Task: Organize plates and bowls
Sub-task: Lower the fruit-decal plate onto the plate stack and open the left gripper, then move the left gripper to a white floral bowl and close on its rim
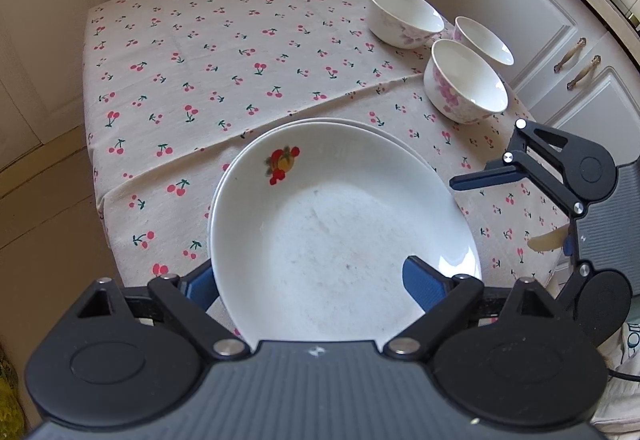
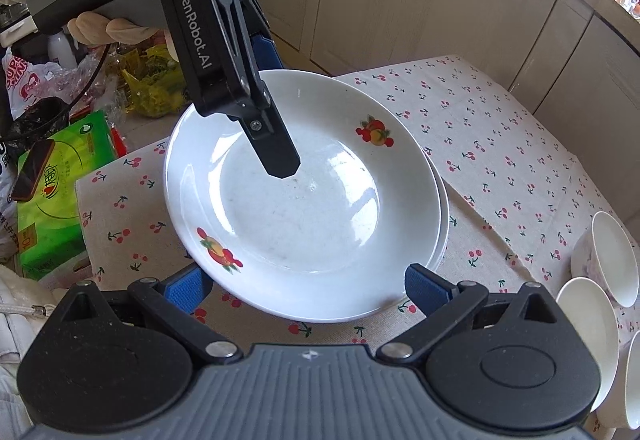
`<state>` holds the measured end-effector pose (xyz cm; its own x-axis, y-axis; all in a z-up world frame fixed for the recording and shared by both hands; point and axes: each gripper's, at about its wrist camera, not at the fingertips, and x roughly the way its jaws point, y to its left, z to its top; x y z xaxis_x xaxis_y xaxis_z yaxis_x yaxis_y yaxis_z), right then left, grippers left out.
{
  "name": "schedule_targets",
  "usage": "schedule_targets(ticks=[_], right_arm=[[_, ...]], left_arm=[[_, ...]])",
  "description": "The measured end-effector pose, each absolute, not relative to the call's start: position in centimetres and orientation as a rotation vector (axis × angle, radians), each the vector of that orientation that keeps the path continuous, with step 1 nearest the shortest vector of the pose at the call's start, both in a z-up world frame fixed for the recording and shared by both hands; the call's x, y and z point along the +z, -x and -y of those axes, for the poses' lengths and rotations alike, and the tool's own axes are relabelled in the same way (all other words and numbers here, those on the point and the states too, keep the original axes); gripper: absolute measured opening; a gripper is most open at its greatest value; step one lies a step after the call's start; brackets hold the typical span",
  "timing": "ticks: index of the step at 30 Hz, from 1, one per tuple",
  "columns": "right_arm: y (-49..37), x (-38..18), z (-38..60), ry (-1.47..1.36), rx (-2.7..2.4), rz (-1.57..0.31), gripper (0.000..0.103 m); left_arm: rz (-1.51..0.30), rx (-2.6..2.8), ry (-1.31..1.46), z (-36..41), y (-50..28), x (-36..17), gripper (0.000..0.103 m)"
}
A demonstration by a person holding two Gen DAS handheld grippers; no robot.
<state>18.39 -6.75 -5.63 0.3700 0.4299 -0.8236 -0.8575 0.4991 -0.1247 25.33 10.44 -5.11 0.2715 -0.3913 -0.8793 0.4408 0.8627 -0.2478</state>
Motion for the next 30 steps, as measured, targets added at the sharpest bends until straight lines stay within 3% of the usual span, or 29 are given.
schedule_targets(ticks=[24,30], right_arm=[[-15.7,-3.4,12.9,0.32,0.697,-0.683,0.103],[-14.6,-2.8,14.6,0.264,0.626,-0.628,0.103]], left_arm=[[-1.083,-0.489,-0.144,-10.1,-23.4,-6.1,0.094],[-0.946,-0.487,-0.188,-9.4,-21.5,-4.9,0.094]])
